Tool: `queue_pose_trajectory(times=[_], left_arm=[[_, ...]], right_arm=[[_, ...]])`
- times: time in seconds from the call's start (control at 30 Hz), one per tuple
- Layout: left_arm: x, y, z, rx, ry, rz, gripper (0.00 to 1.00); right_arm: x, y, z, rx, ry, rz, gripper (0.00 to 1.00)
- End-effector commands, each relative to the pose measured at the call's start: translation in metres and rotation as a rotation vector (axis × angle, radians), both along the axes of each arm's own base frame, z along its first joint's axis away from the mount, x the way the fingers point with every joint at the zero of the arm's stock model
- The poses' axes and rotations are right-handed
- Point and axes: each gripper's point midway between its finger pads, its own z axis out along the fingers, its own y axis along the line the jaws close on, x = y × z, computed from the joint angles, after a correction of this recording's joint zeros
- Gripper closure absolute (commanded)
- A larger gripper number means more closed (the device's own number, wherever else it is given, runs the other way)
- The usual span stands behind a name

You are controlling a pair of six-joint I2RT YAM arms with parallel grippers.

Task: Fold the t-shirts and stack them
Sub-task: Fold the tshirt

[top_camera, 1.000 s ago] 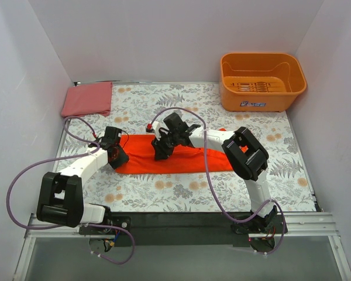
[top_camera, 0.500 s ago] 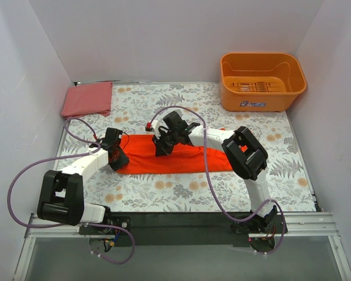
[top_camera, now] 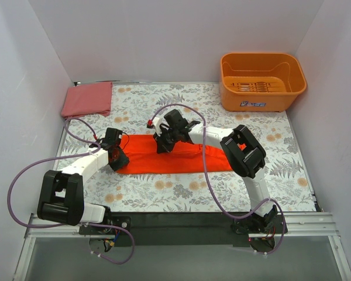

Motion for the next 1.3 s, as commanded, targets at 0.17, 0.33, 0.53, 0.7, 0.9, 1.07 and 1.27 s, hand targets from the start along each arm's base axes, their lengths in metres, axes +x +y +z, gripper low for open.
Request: queue_pose_trajectory(times=[0.17, 0.33, 0.53, 0.7, 0.9, 1.07, 1.27], left_arm=[[-0.002, 0.004, 0.003, 0.021, -0.004, 0.009, 0.72], [0.014, 0.0, 0.026, 0.0, -0.077, 0.012, 0.71], [0.033, -0.007, 0.05, -0.028, -0.154, -0.012, 0.66], [0.045, -0.009, 0.069, -0.02, -0.25, -0.074, 0.57], [0.045, -0.006, 0.077, 0.01, -0.331, -0.129, 0.53], [0.039, -0.006, 0.073, 0.006, -0.347, -0.142, 0.52], [0.04, -0.013, 0.066, -0.021, -0.33, -0.165, 0.52]], right_arm=[[0.021, 0.002, 0.015, 0.021, -0.021, -0.042, 0.84], [0.027, -0.015, 0.049, 0.058, -0.036, -0.103, 0.73], [0.049, -0.08, 0.069, 0.019, -0.069, -0.32, 0.56], [0.07, -0.156, 0.06, -0.123, -0.148, -0.633, 0.57], [0.074, -0.185, 0.047, -0.191, -0.143, -0.803, 0.61], [0.079, -0.192, 0.031, -0.24, -0.118, -0.883, 0.69], [0.076, -0.192, 0.007, -0.287, -0.058, -0.896, 0.69]])
